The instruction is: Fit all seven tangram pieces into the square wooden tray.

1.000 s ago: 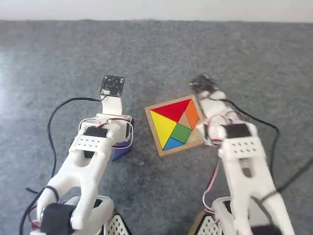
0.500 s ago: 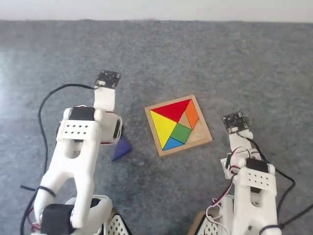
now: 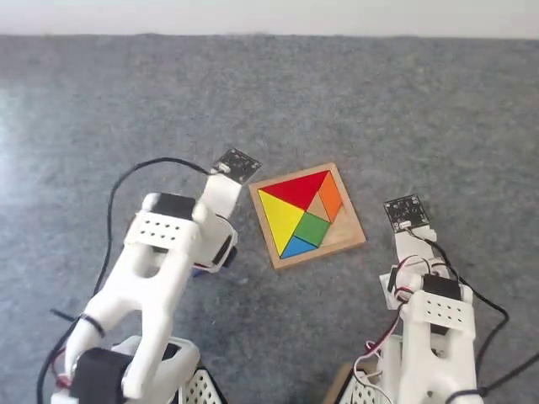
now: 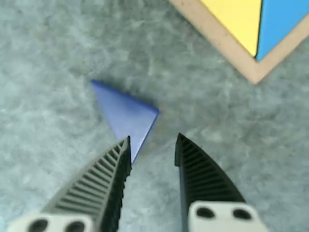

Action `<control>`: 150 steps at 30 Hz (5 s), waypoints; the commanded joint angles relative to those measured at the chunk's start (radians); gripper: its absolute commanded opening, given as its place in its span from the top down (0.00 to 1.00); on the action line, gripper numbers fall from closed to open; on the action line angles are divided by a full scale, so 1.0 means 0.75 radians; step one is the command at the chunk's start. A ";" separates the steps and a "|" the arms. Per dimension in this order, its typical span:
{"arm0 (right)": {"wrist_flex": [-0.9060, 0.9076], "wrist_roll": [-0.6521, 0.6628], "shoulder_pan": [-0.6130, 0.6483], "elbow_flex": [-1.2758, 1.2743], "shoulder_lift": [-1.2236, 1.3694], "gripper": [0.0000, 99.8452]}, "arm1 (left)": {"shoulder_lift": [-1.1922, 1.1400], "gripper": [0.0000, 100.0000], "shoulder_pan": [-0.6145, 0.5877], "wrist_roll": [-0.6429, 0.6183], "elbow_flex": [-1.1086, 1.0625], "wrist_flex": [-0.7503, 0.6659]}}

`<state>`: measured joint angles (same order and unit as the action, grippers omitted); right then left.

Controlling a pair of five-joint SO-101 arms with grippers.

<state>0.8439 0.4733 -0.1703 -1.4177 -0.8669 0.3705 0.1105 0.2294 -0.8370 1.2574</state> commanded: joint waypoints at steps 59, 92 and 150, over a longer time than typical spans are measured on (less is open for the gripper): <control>-0.021 -0.018 -0.011 0.006 -0.034 0.96 | -0.327 0.79 -0.113 0.055 -0.060 -0.383; -0.026 -0.018 -0.009 0.006 -0.034 0.96 | -0.423 0.89 -0.211 0.065 0.306 0.031; 0.310 -0.029 -0.009 -0.258 -0.989 0.96 | -1.074 0.99 0.606 -0.595 1.296 -0.164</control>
<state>1.0740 0.4611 -0.1841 -1.6203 -1.6034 -0.4442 0.5416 -0.1834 0.0867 1.1224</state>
